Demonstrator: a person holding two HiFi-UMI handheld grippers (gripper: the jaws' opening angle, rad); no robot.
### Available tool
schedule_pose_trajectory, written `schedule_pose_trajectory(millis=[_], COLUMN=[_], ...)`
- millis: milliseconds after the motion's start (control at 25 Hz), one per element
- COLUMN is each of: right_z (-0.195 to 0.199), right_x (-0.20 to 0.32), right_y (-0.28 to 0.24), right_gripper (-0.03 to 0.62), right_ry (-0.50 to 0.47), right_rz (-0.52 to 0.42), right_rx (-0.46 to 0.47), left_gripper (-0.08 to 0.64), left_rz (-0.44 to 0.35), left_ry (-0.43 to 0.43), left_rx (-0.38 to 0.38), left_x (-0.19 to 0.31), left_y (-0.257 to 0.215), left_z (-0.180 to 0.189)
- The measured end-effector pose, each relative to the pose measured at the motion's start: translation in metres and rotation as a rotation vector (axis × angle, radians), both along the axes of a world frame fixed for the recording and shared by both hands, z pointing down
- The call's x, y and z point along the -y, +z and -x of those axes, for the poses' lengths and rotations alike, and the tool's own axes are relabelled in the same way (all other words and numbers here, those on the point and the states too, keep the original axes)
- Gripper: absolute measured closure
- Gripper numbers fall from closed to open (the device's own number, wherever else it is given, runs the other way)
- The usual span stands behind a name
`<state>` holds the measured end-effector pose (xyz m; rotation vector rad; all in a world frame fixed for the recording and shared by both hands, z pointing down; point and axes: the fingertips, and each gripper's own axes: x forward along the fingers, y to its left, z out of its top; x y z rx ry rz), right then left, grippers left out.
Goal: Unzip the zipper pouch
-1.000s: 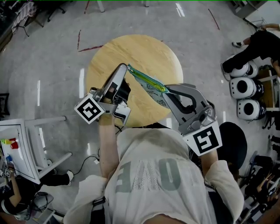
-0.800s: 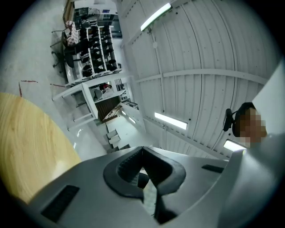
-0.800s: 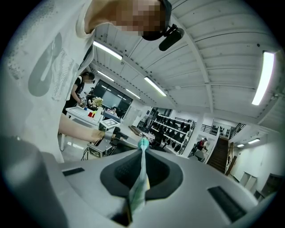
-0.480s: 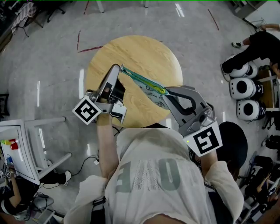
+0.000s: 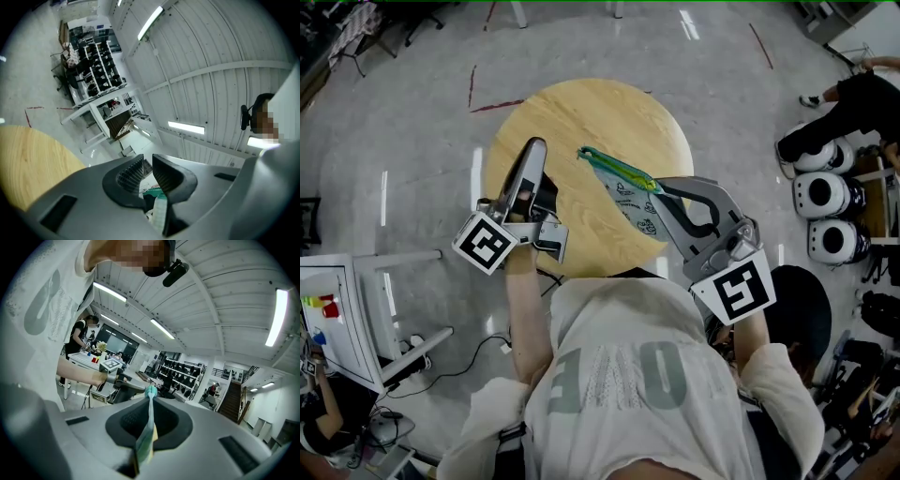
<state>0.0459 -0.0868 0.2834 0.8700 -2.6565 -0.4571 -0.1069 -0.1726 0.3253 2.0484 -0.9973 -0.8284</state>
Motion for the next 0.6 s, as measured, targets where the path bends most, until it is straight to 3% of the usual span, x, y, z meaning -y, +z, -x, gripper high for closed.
schedule_pose_trajectory(millis=[440,600], right_z=[0.01,0.017], right_x=[0.052,0.075], right_y=[0.04,0.058], right_gripper=[0.558,0.558], right_ry=[-0.072,-0.078], right_rz=[-0.018,-0.011], right_rx=[-0.244,-0.287], left_gripper=[0.531,0.534], left_rz=[-0.149,-0.165], left_ry=[-0.117,-0.171], left_rx=[0.343,0.456], left_x=[-0.022,-0.031], left_y=[-0.048,-0.054], left_z=[0.003,0.007])
